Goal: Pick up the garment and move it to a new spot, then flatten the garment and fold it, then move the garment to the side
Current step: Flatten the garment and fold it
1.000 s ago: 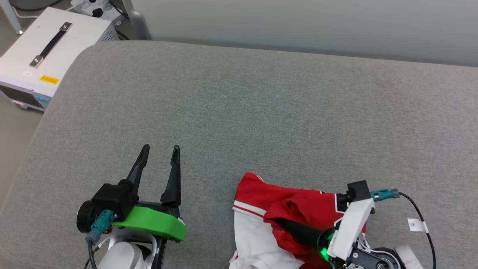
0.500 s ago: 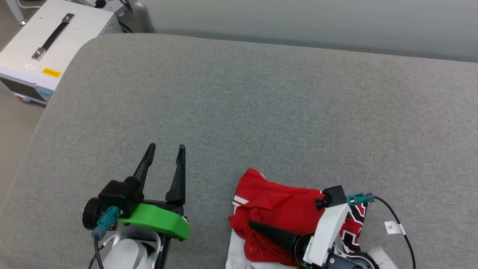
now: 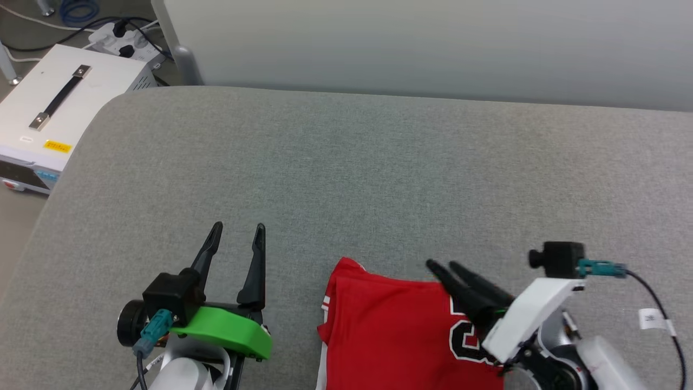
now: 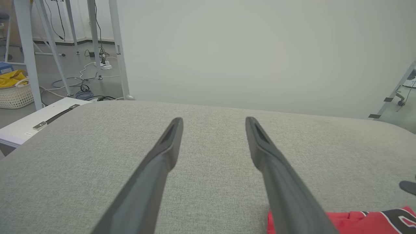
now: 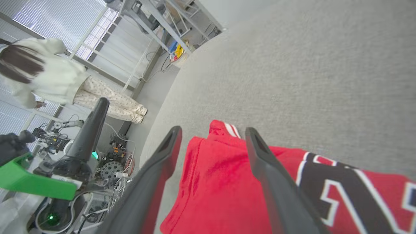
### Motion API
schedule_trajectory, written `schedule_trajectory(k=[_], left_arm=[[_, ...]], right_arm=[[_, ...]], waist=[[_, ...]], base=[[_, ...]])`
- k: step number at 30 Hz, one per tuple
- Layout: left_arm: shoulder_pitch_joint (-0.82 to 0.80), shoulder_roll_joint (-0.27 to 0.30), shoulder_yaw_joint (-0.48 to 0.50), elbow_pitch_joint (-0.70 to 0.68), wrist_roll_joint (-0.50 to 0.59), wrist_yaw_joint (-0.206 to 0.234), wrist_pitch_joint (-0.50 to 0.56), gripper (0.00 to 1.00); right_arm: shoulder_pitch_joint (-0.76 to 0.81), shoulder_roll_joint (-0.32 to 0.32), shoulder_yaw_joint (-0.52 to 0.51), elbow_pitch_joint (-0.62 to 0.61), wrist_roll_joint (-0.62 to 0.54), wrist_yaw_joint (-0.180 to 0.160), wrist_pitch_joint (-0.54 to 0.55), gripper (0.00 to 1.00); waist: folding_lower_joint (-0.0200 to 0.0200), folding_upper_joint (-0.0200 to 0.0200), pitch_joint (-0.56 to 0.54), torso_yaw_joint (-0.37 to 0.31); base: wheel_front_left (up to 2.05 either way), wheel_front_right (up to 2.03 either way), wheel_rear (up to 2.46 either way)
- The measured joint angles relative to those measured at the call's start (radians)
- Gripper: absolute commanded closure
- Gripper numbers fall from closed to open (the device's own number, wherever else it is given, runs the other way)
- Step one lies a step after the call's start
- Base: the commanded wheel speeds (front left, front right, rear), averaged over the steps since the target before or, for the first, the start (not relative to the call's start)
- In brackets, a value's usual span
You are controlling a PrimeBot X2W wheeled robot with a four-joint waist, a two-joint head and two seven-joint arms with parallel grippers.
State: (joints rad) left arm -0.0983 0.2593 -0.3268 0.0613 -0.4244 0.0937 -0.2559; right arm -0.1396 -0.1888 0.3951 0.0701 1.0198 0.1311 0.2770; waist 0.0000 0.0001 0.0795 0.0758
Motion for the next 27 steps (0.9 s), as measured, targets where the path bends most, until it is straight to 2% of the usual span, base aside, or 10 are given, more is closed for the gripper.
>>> schedule_trajectory(k=[3, 7, 10, 13, 19, 27], left_arm=[[0.006, 0.001, 0.003, 0.001, 0.000, 0.009, 0.000, 0.00], [0.012, 0.001, 0.009, 0.008, 0.000, 0.019, 0.000, 0.00], [0.014, 0.001, 0.013, 0.013, -0.003, 0.026, 0.000, 0.00], [0.016, 0.002, 0.019, 0.017, -0.007, 0.030, 0.000, 0.00], [0.040, 0.002, 0.044, 0.022, -0.018, 0.044, 0.000, 0.00], [0.088, 0.002, 0.067, 0.027, -0.026, 0.053, 0.000, 0.00]], right_arm=[[0.004, -0.014, -0.098, 0.027, -0.117, 0.000, -0.074, 0.00], [0.031, -0.017, -0.278, 0.041, -0.316, 0.000, -0.142, 0.00], [0.063, -0.006, -0.396, 0.012, -0.472, 0.000, -0.174, 0.00], [0.095, 0.026, -0.481, -0.051, -0.581, 0.000, -0.196, 0.00], [0.159, 0.050, -0.525, -0.186, -0.709, 0.000, -0.234, 0.00], [0.265, 0.062, -0.473, -0.276, -0.818, 0.000, -0.260, 0.00]], waist=[[0.0000, -0.0001, -0.009, -0.016], [0.0000, 0.0000, -0.017, -0.037], [0.0000, 0.0000, -0.023, -0.049], [0.0000, 0.0000, -0.030, -0.059], [0.0000, 0.0000, -0.049, -0.075], [0.0000, 0.0000, -0.087, -0.085]], base=[[0.00, 0.00, 0.00], [0.00, 0.00, 0.00], [0.00, 0.00, 0.00], [0.00, 0.00, 0.00], [0.00, 0.00, 0.00], [0.00, 0.00, 0.00]])
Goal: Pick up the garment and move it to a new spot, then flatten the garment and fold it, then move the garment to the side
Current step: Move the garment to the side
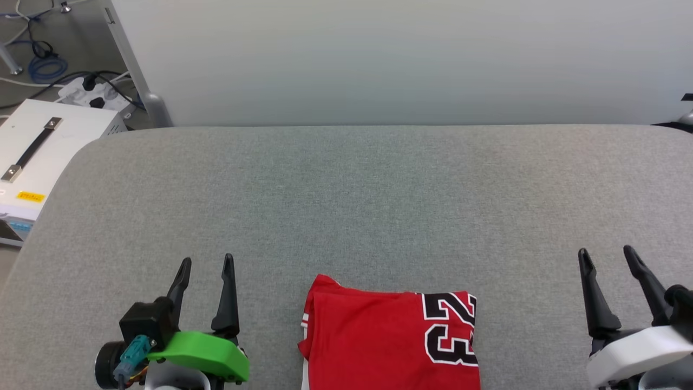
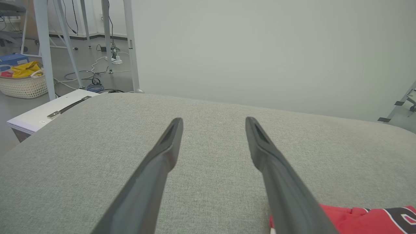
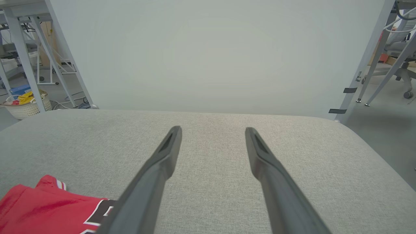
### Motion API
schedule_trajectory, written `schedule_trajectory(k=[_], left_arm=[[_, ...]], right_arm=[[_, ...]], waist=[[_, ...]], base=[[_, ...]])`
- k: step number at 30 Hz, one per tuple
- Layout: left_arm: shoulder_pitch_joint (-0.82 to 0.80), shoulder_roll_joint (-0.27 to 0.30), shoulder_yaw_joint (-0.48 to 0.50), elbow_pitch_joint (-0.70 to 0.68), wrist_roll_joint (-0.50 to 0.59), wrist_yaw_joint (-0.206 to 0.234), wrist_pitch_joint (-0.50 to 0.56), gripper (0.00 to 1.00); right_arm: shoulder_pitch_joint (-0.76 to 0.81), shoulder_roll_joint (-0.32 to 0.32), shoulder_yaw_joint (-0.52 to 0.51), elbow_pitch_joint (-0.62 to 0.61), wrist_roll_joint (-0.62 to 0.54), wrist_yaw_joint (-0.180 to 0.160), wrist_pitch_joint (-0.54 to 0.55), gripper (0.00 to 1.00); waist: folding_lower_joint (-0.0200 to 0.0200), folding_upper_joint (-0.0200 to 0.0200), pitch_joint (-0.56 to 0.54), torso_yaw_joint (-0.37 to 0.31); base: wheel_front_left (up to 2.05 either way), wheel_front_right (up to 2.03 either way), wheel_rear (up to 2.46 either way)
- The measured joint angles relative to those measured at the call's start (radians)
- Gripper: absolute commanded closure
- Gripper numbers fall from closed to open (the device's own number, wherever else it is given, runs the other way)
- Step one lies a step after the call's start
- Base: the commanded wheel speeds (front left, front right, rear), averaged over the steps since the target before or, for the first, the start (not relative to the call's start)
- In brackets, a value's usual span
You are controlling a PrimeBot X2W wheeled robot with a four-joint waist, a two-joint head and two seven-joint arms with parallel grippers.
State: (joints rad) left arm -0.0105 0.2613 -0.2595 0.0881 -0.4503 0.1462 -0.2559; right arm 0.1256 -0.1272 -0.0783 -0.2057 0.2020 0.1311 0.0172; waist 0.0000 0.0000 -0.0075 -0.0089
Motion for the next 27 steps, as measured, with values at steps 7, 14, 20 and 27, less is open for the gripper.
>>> schedule_trajectory(k=[7, 14, 20, 27], left_arm=[[0.027, -0.004, 0.008, 0.008, -0.008, 0.000, 0.000, 0.00], [0.030, -0.005, 0.009, 0.011, -0.007, -0.002, 0.000, 0.00], [0.030, -0.007, 0.010, 0.015, 0.000, -0.007, 0.000, 0.00], [0.009, -0.010, 0.009, 0.013, 0.020, -0.020, 0.000, 0.00]], right_arm=[[0.042, 0.032, 0.011, -0.016, -0.010, 0.000, 0.000, 0.00], [0.043, 0.041, 0.005, -0.023, -0.010, 0.000, 0.005, 0.00], [0.043, 0.048, -0.004, -0.021, -0.010, 0.000, 0.024, 0.00], [0.045, 0.032, -0.064, 0.054, 0.121, 0.000, 0.122, 0.00]], waist=[[0.0000, 0.0000, -0.021, -0.006], [0.0000, 0.0000, -0.019, -0.010], [0.0000, 0.0000, -0.018, -0.009], [0.0000, 0.0000, 0.005, 0.005]], base=[[0.00, 0.00, 0.00], [0.00, 0.00, 0.00], [0.00, 0.00, 0.00], [0.00, 0.00, 0.00]])
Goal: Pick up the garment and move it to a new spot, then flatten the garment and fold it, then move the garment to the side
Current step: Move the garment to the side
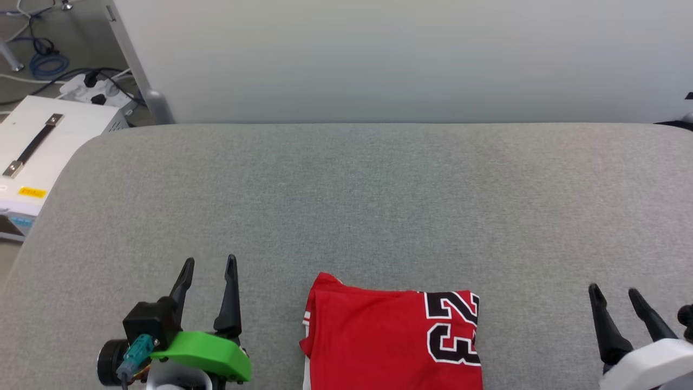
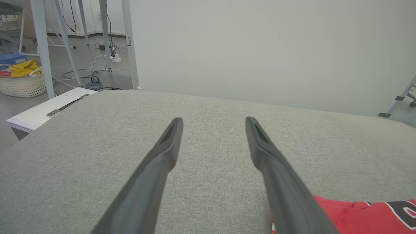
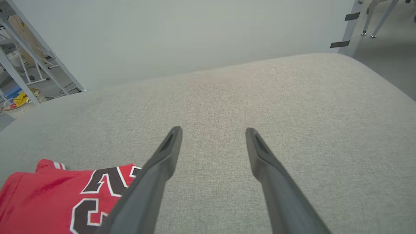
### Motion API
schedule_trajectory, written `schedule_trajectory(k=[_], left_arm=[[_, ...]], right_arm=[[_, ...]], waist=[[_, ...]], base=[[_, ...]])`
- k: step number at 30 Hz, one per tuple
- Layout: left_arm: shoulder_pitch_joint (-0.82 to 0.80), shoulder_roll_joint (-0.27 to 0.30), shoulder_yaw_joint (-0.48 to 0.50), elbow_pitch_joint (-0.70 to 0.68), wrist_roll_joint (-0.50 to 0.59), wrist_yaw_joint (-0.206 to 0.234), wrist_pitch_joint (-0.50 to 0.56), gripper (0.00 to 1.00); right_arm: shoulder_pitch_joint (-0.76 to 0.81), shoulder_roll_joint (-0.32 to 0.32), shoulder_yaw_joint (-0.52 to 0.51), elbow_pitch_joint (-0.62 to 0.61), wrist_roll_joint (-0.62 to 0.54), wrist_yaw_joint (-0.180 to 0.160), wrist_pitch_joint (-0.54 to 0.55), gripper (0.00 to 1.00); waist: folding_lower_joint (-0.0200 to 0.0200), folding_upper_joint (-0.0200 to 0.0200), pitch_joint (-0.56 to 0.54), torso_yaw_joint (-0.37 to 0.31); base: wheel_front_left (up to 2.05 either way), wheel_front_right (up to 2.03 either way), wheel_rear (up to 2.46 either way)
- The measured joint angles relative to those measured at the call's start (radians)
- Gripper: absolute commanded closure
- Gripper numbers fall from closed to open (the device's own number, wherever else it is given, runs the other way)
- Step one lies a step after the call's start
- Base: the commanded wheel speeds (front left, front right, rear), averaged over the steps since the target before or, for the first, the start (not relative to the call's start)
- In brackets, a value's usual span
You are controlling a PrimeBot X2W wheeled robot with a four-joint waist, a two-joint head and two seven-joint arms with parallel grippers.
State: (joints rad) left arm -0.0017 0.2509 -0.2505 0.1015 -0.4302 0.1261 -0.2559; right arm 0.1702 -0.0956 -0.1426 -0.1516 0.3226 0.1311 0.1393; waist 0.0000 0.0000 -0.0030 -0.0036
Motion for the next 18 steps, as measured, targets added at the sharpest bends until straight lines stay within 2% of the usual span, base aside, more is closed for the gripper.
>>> schedule_trajectory(k=[4, 11, 18], left_arm=[[-0.030, -0.005, -0.001, -0.012, 0.013, -0.009, 0.000, 0.00], [-0.078, -0.034, 0.000, -0.021, 0.031, -0.027, 0.000, 0.00], [-0.124, -0.066, 0.002, -0.017, 0.057, -0.056, 0.000, 0.00]], right_arm=[[0.006, -0.050, 0.007, 0.055, 0.112, 0.000, 0.114, 0.00], [0.011, -0.105, 0.148, 0.087, 0.274, 0.000, 0.301, 0.00], [-0.016, -0.154, 0.284, 0.092, 0.390, 0.000, 0.363, 0.00]], waist=[[0.0000, 0.0000, 0.026, 0.018], [0.0000, 0.0000, 0.089, 0.057], [0.0000, 0.0000, 0.153, 0.106]], base=[[0.00, 0.00, 0.00], [0.00, 0.00, 0.00], [0.00, 0.00, 0.00]])
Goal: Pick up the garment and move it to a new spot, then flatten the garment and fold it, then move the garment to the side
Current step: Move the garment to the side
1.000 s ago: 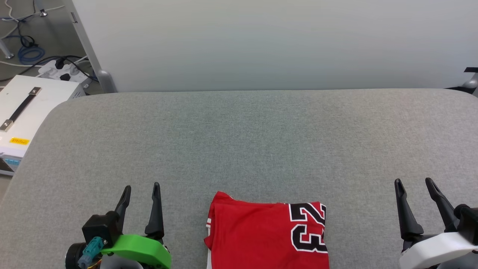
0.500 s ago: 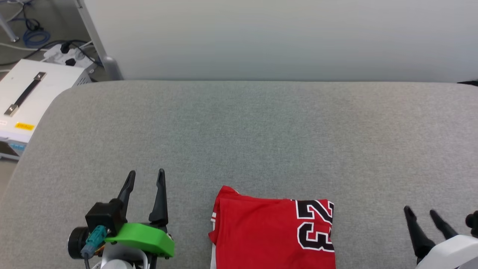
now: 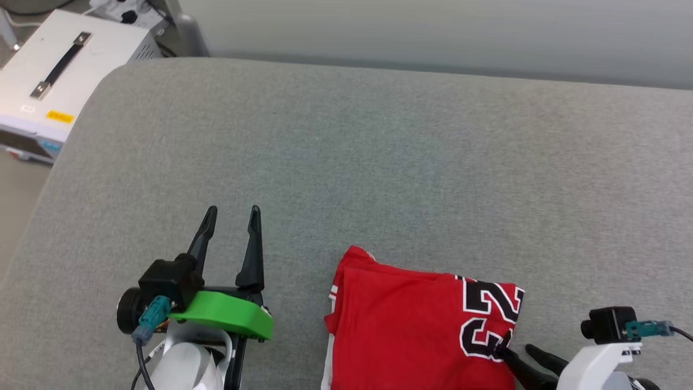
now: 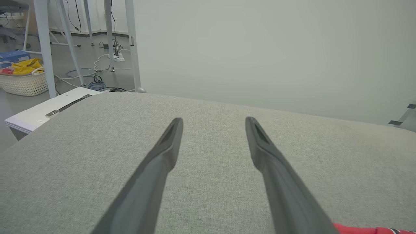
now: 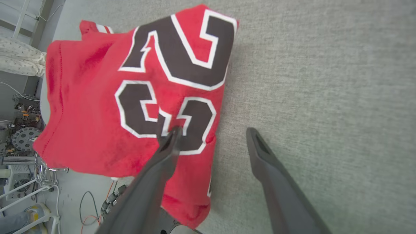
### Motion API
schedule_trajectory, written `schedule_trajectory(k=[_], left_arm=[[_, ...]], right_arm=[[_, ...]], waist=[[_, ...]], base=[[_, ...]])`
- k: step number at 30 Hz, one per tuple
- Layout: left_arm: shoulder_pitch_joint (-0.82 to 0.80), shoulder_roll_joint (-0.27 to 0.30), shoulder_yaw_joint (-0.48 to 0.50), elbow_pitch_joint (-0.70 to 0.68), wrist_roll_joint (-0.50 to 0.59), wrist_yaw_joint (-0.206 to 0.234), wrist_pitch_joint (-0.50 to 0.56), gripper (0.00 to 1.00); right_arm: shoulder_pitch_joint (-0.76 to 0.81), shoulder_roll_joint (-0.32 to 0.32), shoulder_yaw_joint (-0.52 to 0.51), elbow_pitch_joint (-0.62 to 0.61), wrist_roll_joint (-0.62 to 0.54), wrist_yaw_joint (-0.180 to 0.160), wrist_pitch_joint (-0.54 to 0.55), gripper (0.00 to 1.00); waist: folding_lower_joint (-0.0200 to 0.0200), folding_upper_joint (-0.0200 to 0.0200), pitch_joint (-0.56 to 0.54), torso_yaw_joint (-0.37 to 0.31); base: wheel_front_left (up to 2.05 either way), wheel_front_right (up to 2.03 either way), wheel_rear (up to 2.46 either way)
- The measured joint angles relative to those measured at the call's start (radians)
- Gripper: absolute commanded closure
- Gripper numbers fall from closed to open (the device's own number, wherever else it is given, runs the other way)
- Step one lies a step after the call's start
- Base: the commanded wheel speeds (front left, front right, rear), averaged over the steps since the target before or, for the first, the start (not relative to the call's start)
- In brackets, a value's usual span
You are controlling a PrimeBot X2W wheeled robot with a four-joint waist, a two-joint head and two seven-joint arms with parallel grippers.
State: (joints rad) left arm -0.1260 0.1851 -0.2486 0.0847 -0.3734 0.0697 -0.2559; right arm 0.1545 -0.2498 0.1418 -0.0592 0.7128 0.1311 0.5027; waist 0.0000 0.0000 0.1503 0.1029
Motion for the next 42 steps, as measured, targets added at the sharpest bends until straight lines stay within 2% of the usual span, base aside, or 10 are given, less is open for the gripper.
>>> schedule_trajectory(k=[10, 11, 12, 13, 22, 30, 33, 34, 36, 42], left_arm=[[-0.025, -0.036, 0.025, 0.015, 0.034, -0.032, 0.000, 0.00], [-0.025, -0.039, 0.028, 0.016, 0.038, -0.033, 0.000, 0.00], [-0.025, -0.041, 0.031, 0.018, 0.041, -0.037, 0.000, 0.00], [-0.026, -0.044, 0.034, 0.021, 0.043, -0.040, 0.000, 0.00], [-0.024, -0.060, 0.061, 0.041, 0.064, -0.059, 0.000, 0.00], [0.018, -0.054, 0.089, 0.049, 0.079, -0.070, 0.000, 0.00], [0.038, -0.047, 0.096, 0.046, 0.081, -0.070, 0.000, 0.00], [0.043, -0.046, 0.095, 0.035, 0.082, -0.072, 0.000, 0.00], [0.043, -0.047, 0.095, 0.032, 0.083, -0.073, 0.000, 0.00], [0.033, -0.036, 0.082, 0.014, 0.109, -0.070, 0.000, 0.00]], right_arm=[[-0.092, -0.012, 0.087, 0.094, 0.047, 0.000, 0.005, 0.00], [-0.099, -0.012, 0.093, 0.100, 0.056, 0.000, 0.006, 0.53], [-0.104, -0.012, 0.099, 0.104, 0.062, 0.000, 0.010, 0.85], [-0.111, -0.013, 0.105, 0.109, 0.069, 0.000, 0.011, 1.00], [-0.135, -0.029, 0.131, 0.130, 0.089, 0.001, -0.001, 1.00], [-0.135, -0.086, 0.126, 0.133, 0.051, 0.000, 0.007, 1.00], [-0.136, -0.119, 0.114, 0.135, 0.012, 0.000, 0.027, 1.00], [-0.147, -0.168, 0.087, 0.142, -0.060, 0.000, 0.063, 1.00], [-0.165, -0.191, 0.082, 0.145, -0.096, 0.000, 0.092, 1.00], [-0.293, -0.212, 0.071, 0.159, -0.175, 0.000, 0.135, 1.00]], waist=[[0.0000, 0.0000, 0.065, 0.054], [0.0000, 0.0000, 0.069, 0.057], [0.0000, 0.0000, 0.072, 0.059], [0.0000, 0.0000, 0.074, 0.059], [0.0000, 0.0000, 0.042, 0.047], [0.0000, 0.0000, -0.018, -0.001], [0.0000, 0.0000, -0.033, -0.040], [0.0001, 0.0000, -0.045, -0.105], [0.0000, 0.0000, -0.047, -0.140], [0.0000, 0.0000, -0.040, -0.269]], base=[[0.00, 0.00, 0.00], [0.00, 0.00, 0.00], [0.00, 0.00, 0.00], [0.00, 0.00, 0.00], [0.00, 0.00, 0.00], [0.00, 0.00, 0.00], [0.00, 0.00, 0.00], [0.00, 0.00, 0.00], [0.00, 0.00, 0.00], [0.00, 0.00, 0.00]])
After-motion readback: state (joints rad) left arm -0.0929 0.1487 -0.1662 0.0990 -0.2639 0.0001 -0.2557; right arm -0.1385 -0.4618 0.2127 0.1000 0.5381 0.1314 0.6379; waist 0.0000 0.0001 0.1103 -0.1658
